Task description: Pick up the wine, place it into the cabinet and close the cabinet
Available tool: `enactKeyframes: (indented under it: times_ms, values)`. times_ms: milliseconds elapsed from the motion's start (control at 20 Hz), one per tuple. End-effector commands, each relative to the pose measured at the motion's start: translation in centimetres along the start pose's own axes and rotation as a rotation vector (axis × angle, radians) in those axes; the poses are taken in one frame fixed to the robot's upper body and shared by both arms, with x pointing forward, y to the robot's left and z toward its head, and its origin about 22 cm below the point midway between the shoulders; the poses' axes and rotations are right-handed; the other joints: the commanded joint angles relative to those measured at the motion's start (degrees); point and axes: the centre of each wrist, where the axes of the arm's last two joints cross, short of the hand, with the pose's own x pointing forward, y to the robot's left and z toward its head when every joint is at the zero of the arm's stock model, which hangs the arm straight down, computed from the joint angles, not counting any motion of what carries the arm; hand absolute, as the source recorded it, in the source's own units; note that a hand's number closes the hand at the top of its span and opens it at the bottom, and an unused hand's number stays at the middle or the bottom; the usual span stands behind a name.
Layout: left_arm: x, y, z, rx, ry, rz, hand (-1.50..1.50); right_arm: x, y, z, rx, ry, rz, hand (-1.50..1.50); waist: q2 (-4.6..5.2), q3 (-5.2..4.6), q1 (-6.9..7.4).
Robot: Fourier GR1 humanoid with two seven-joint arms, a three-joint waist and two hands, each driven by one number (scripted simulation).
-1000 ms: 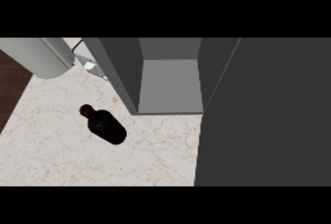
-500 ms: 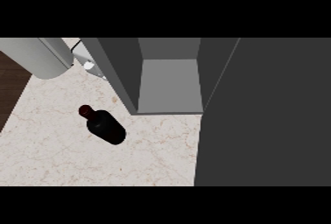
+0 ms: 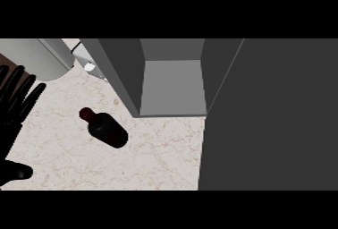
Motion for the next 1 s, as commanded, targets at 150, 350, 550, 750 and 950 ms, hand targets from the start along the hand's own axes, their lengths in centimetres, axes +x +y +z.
enactKeyframes:
  times_ms: [150,350,550,750,950]
  values:
    - [-3.8,2.7,-1.4,0.064,0.031,-0.021,-1.5,3.4,0.2,1.9,0.044,-0.071,-0.063,-1.5,0.03,-0.03,0.28]
    - [-8.6,2.0,-2.6,0.125,0.006,-0.12,-1.5,2.5,0.1,1.4,0.023,-0.074,-0.065,-1.5,0.22,-0.04,-0.33]
    - [-10.8,4.0,-2.0,0.162,0.023,-0.121,-1.5,2.6,-0.5,2.0,0.021,-0.063,-0.043,-1.5,0.09,-0.02,0.21]
    - [-12.9,6.5,-1.7,0.143,0.074,-0.087,-1.5,2.0,-0.4,2.4,0.032,-0.064,-0.047,-1.5,0.07,-0.02,-0.01]
    - [-13.6,6.6,-4.0,0.12,0.102,-0.093,-1.5,1.4,-0.2,2.3,0.043,-0.054,-0.046,-1.5,0.05,-0.01,-0.01]
